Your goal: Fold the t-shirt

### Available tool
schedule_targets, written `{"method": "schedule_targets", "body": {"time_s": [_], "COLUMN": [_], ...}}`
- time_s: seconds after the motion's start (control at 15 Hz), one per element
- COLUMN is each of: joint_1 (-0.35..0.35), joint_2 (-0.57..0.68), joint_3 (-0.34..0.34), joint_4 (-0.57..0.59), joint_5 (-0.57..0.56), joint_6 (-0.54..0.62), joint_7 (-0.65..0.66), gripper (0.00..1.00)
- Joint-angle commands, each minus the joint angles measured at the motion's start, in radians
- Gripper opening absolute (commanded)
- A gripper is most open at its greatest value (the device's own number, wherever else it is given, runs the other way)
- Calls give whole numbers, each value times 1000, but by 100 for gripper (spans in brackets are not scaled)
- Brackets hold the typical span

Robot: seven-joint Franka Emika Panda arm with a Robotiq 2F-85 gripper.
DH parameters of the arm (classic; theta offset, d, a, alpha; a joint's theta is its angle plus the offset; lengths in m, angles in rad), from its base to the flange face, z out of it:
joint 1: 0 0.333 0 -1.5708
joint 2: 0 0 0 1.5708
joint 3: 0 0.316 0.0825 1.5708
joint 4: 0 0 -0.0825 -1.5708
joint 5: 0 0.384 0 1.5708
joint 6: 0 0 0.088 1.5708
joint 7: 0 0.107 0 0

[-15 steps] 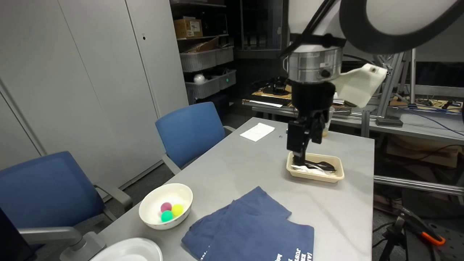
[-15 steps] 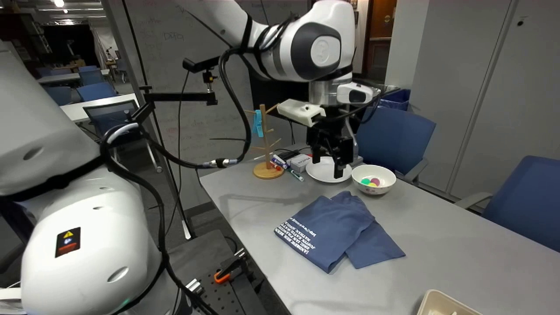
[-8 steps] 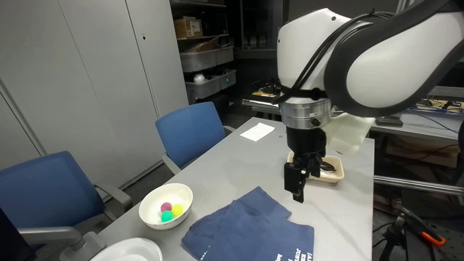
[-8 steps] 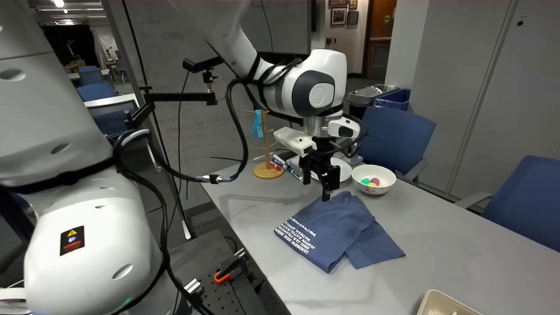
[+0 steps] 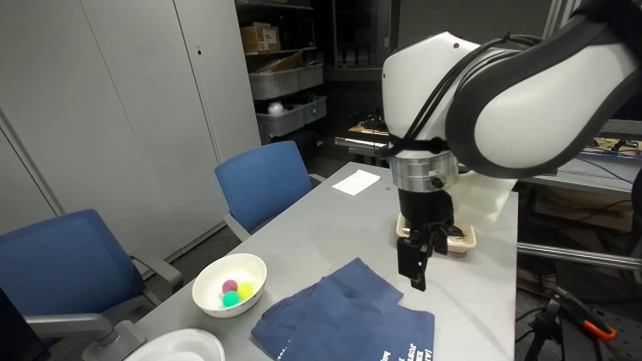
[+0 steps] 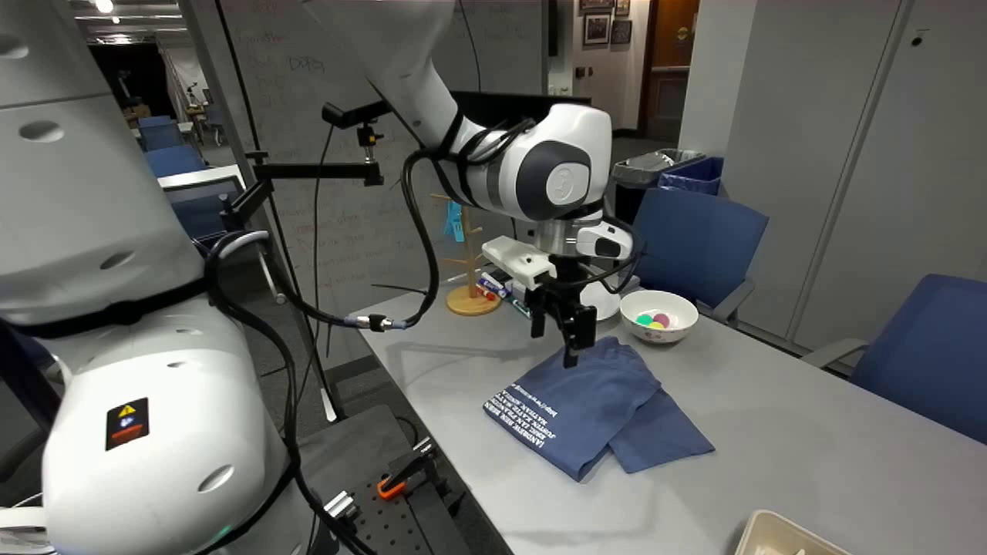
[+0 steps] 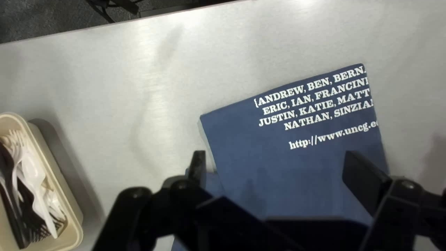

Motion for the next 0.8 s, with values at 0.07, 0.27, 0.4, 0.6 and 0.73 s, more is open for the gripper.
{"method": "schedule_targets", "body": {"time_s": [0.07, 0.27, 0.4, 0.6, 0.73], "joint_1": [-3, -16, -24, -37, -46], "joint_2": [91, 148, 194, 278, 333], "joint_3": [-36, -73, -90, -79, -59], "joint_4": [-82, -133, -148, -140, -123], "joint_5": [18, 51, 94, 204, 262], "joint_6": [182, 358, 480, 609, 662], "joint_7": [44, 31, 14, -25, -43], "gripper": [100, 100, 100, 100, 100]}}
